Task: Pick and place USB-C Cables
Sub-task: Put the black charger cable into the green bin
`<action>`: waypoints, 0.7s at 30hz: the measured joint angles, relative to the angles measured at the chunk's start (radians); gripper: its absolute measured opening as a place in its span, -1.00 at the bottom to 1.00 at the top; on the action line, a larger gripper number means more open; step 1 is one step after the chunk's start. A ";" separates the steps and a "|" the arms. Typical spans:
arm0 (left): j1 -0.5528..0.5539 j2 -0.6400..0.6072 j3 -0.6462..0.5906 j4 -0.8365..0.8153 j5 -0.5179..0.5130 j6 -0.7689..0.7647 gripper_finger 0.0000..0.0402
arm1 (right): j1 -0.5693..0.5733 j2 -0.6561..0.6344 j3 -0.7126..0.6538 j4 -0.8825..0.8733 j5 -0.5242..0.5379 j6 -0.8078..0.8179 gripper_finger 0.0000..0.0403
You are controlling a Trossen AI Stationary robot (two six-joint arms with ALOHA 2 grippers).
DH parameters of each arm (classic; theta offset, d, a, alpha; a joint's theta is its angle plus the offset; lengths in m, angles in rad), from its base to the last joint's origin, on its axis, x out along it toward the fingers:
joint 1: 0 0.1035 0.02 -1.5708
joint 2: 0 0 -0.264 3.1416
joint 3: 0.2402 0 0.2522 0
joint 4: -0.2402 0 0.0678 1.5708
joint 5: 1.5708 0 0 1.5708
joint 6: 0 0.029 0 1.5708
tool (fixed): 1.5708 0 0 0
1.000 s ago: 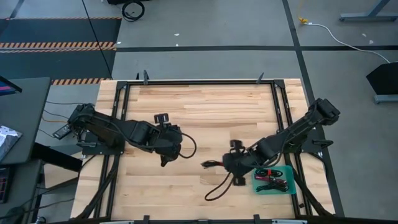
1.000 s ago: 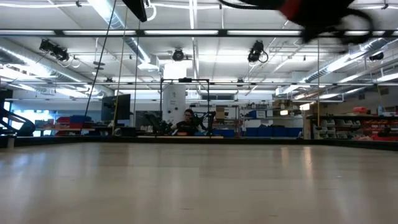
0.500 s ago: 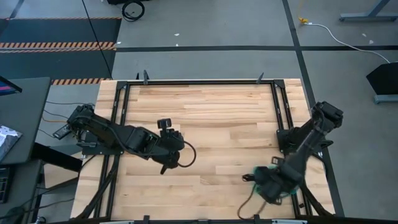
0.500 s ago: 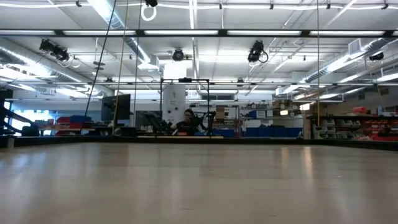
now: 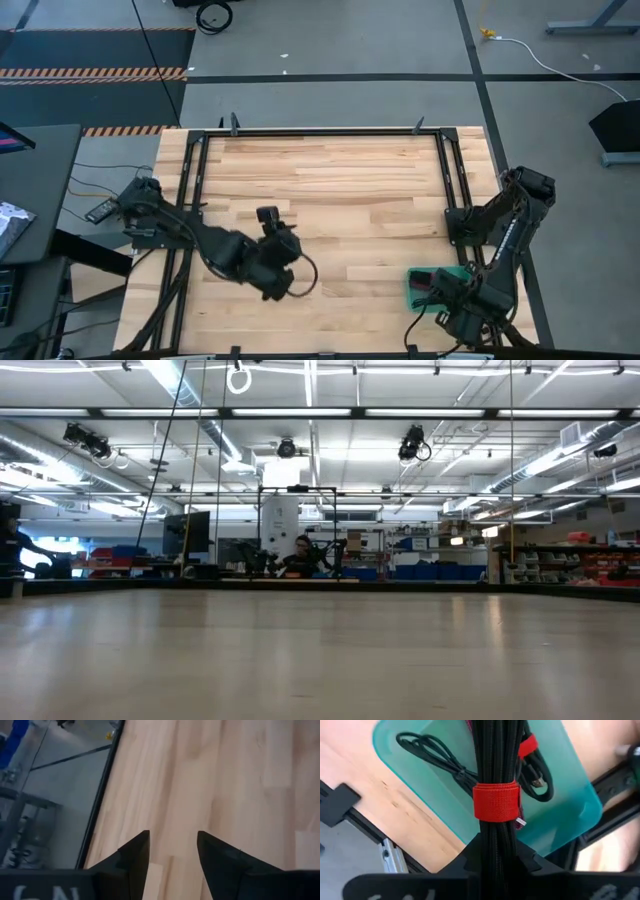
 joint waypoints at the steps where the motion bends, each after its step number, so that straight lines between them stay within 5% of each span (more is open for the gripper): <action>1: -0.010 0.016 0.000 0.000 0.000 0.003 -0.14 | 0.002 0.000 -0.018 0.009 -0.007 0.001 -0.74; 21: -0.025 0.070 -0.001 0.030 -0.036 0.054 -0.14 | 0.003 0.000 -0.321 0.356 -0.061 -0.076 -0.67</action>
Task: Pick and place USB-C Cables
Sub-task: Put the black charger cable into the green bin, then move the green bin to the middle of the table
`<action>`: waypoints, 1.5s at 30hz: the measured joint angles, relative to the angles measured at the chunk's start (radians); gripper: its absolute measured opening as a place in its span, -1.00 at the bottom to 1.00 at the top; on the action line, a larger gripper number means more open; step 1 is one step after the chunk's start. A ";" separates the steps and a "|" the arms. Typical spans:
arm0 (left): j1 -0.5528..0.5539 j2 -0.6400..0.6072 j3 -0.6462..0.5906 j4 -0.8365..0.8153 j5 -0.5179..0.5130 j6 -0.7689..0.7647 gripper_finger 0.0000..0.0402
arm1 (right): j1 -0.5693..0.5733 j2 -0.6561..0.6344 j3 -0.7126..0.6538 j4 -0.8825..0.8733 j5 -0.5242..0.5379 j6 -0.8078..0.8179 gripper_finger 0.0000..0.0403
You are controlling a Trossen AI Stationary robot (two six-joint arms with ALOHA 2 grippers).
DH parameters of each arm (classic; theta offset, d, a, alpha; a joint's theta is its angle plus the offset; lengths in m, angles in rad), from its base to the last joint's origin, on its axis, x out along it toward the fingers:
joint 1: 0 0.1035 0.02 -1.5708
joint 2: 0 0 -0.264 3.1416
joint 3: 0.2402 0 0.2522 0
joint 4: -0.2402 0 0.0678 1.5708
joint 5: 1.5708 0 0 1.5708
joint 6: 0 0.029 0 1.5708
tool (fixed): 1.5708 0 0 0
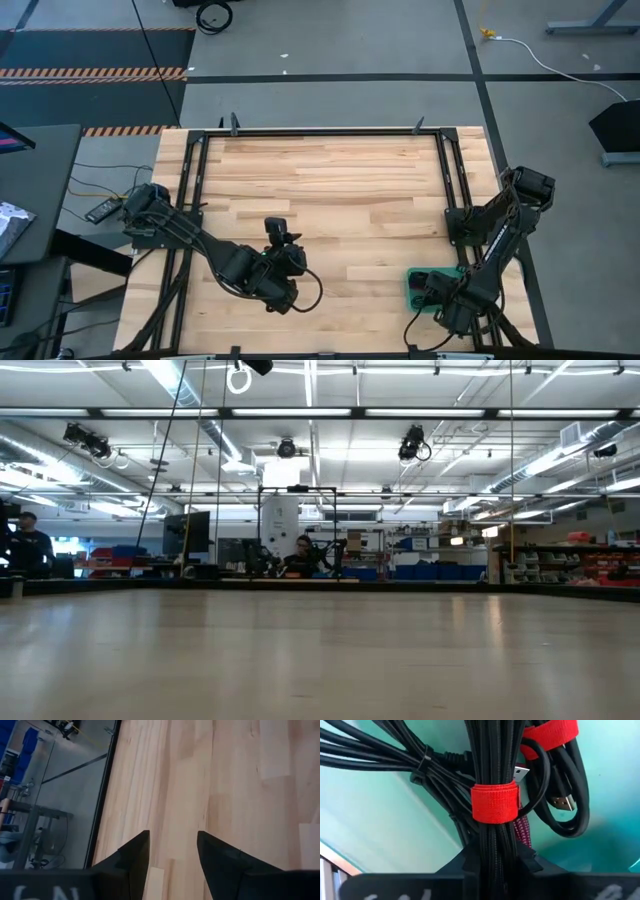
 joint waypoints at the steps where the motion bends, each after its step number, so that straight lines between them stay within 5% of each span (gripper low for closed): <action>1: -0.003 0.000 0.000 0.000 0.000 -0.003 -0.14 | 0.000 0.000 0.000 0.000 -0.003 -0.013 -0.63; 10: -0.006 0.000 0.000 0.000 0.001 -0.027 -0.14 | 0.000 -0.002 0.057 -0.110 -0.057 -0.095 -0.29; 23: -0.006 0.000 0.000 -0.001 0.004 -0.045 -0.14 | -0.034 -0.003 0.300 -0.449 0.081 -0.149 -0.09; 34: -0.006 0.000 0.000 0.000 0.004 -0.081 -0.14 | -0.121 -0.003 0.497 -0.521 0.484 -0.310 -0.18; 45: -0.006 0.000 0.000 0.000 0.018 -0.081 -0.14 | -0.157 -0.003 0.335 -0.515 0.328 -0.414 -0.21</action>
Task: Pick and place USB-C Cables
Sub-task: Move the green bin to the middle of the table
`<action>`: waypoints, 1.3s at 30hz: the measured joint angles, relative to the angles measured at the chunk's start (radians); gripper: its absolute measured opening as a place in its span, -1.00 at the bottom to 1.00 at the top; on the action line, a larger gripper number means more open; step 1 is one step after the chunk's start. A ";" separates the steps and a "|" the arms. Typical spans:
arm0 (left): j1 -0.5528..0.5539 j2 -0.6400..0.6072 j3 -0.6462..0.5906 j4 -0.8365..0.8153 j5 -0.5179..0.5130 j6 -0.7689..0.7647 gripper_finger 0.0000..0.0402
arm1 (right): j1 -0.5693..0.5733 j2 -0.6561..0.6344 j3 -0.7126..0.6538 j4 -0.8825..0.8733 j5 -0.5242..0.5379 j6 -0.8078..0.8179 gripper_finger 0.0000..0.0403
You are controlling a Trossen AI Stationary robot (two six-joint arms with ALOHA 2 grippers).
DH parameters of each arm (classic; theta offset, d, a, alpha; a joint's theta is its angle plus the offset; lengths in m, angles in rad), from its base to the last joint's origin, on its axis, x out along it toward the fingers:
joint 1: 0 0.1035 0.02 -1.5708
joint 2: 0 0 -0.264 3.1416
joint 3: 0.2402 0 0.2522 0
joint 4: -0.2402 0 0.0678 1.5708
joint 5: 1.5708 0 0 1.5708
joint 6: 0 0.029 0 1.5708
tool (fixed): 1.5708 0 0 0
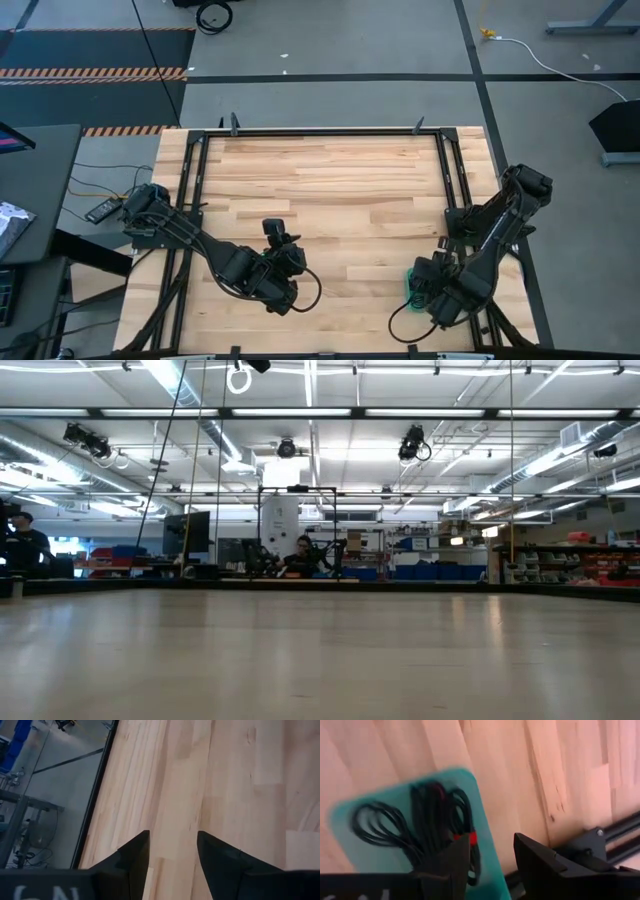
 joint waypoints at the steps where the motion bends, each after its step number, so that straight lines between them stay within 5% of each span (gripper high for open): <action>1: 0.000 0.000 0.000 0.000 0.004 0.000 -0.14 | 0.000 0.000 -0.022 0.011 -0.021 -0.013 -0.21; 14: 0.000 0.000 0.000 0.001 0.005 0.000 -0.14 | -0.023 -0.005 -0.175 0.158 -0.167 -0.148 -0.22; 23: 0.000 0.000 0.000 0.003 0.005 0.000 -0.14 | -0.041 -0.007 -0.253 0.196 -0.164 -0.179 -0.23; 39: 0.000 0.000 0.000 0.002 0.005 0.001 -0.14 | -0.046 -0.006 -0.196 0.166 -0.200 -0.176 -0.36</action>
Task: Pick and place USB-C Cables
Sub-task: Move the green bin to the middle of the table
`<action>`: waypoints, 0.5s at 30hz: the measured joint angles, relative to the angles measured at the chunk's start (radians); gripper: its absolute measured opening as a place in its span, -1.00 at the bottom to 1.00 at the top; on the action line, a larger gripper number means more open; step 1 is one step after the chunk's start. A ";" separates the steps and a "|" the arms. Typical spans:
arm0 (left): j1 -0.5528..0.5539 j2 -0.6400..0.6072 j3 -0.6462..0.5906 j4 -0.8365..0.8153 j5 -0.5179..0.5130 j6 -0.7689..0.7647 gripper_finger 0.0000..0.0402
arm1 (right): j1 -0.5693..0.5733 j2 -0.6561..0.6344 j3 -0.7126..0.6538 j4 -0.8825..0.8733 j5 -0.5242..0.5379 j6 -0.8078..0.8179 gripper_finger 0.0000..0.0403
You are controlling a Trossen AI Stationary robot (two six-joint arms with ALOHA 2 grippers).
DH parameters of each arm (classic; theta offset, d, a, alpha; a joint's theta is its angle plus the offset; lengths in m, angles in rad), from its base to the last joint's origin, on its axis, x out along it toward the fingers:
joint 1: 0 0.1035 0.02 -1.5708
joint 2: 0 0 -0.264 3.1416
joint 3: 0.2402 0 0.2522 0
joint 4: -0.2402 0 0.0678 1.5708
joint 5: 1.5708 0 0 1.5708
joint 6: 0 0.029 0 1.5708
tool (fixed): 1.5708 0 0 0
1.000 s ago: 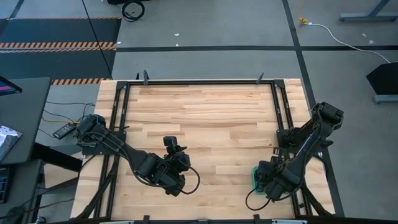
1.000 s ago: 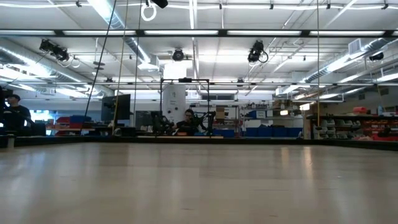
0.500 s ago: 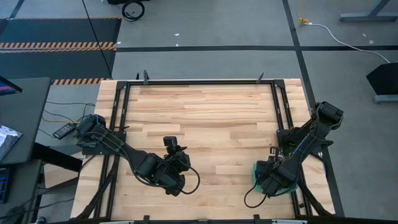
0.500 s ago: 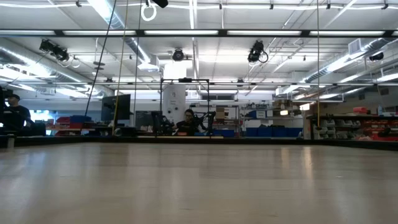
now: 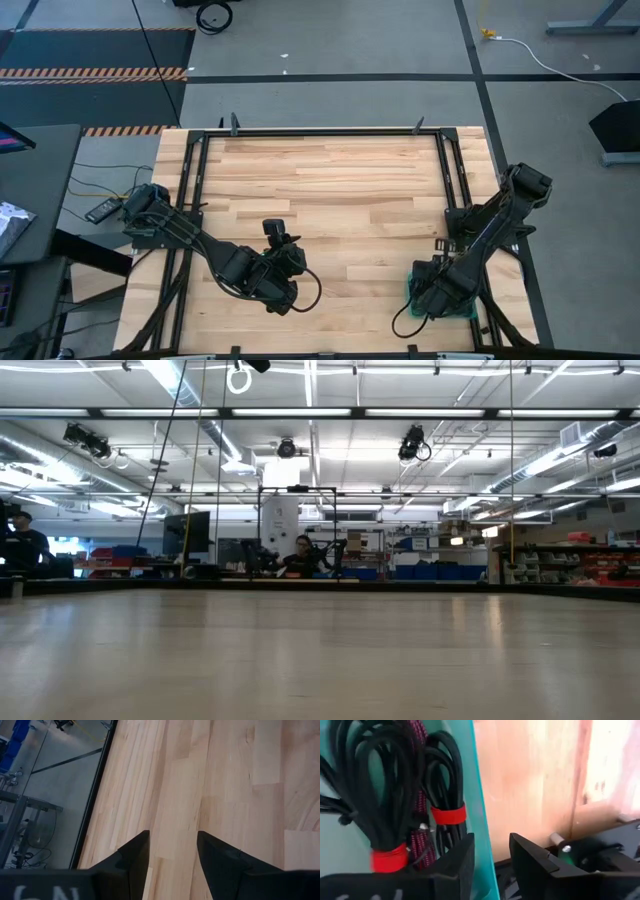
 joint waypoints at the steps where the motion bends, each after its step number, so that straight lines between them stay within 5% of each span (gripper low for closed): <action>1: 0.000 0.000 0.000 0.000 0.000 0.000 -0.14 | 0.000 0.000 0.011 -0.008 0.003 -0.001 -0.36; 15: -0.001 0.000 0.000 0.000 0.000 0.000 -0.14 | 0.000 0.000 -0.030 0.031 0.031 -0.012 -0.37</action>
